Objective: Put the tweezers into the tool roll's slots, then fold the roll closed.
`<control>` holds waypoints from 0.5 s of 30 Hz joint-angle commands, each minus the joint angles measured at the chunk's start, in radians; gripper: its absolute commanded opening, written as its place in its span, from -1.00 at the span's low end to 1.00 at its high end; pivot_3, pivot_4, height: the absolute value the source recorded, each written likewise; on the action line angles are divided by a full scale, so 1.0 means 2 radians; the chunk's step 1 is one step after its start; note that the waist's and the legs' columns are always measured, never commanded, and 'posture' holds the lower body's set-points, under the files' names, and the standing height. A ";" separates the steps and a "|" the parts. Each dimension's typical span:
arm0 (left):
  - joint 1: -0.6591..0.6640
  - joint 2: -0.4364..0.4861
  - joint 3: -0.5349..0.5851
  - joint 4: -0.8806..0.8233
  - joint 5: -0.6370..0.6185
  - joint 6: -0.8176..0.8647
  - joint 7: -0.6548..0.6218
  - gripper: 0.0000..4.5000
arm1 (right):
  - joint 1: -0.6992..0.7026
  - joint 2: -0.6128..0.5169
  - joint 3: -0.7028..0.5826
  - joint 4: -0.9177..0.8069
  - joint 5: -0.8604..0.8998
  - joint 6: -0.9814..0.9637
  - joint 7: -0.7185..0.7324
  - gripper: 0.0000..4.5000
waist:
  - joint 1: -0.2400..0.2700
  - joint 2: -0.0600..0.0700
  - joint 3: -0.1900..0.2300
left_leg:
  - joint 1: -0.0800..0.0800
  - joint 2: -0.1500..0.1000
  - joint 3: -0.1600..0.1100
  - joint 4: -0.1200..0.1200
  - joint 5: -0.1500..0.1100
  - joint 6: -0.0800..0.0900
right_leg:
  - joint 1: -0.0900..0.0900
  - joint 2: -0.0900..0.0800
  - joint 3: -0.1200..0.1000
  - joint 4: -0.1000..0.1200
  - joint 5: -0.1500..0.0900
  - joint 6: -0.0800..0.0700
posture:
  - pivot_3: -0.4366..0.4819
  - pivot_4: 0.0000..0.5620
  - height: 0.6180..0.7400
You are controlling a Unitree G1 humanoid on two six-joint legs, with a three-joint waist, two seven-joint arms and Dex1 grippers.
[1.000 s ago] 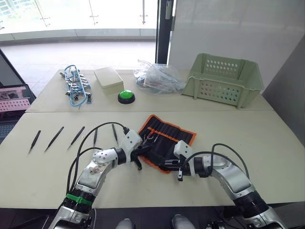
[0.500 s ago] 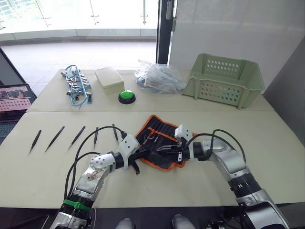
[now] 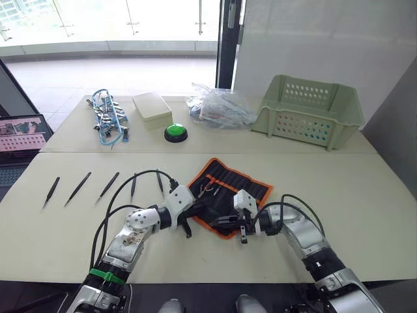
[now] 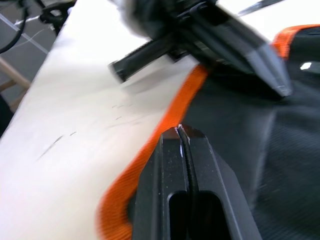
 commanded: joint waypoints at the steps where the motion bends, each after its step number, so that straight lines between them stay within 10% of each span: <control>1: 0.011 0.008 -0.011 0.015 0.019 0.017 -0.001 -0.98 | 0.030 -0.018 0.012 -0.004 -0.007 0.002 0.019 -1.00 | 0.000 0.000 -0.001 | 0.000 0.000 0.000 0.000 0.000 0.000 | 0.000 0.000 0.000 0.000 0.000 0.000 | -0.05 -0.47 1.00; 15: 0.007 0.019 0.018 -0.001 -0.012 0.004 -0.013 -0.98 | 0.032 -0.046 -0.028 -0.045 0.039 0.015 0.038 -1.00 | -0.001 0.000 -0.001 | 0.001 0.000 0.000 0.000 0.000 0.000 | 0.001 0.000 0.000 0.000 0.000 0.000 | -0.05 -0.47 1.00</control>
